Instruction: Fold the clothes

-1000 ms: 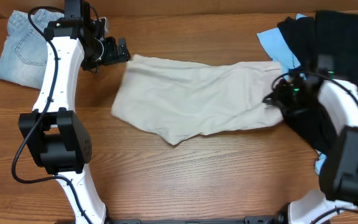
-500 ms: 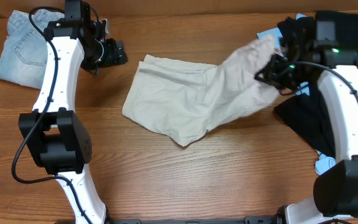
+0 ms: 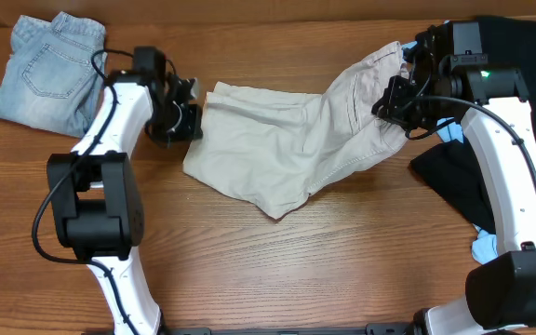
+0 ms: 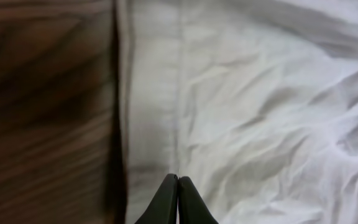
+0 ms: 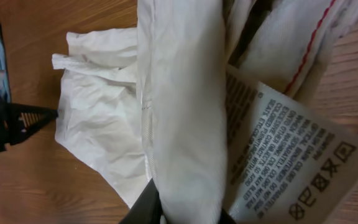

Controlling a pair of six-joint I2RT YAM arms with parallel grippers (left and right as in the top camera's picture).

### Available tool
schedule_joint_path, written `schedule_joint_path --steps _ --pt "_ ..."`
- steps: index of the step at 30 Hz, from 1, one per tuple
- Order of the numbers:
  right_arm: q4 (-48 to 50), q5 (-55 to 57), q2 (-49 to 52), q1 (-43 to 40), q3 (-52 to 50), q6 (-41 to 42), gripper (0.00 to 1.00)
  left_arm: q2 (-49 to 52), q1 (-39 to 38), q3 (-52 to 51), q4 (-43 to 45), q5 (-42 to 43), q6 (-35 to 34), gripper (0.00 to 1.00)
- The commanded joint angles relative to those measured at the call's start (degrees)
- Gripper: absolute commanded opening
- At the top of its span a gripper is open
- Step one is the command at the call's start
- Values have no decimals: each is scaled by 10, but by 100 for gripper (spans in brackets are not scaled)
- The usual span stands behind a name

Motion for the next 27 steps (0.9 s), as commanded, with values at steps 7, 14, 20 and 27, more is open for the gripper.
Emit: schedule_joint_path --steps 7,14,20,27 --pt "8 10 -19 -26 18 -5 12 -1 -2 -80 98 36 44 4" --pt "1 -7 -19 -70 18 -36 11 -1 -4 -85 107 36 35 4" --pt "0 -24 -19 -38 18 -38 10 -1 -5 -99 132 36 5 4" --pt "24 40 22 69 17 37 10 -1 -7 -103 140 37 -8 4"
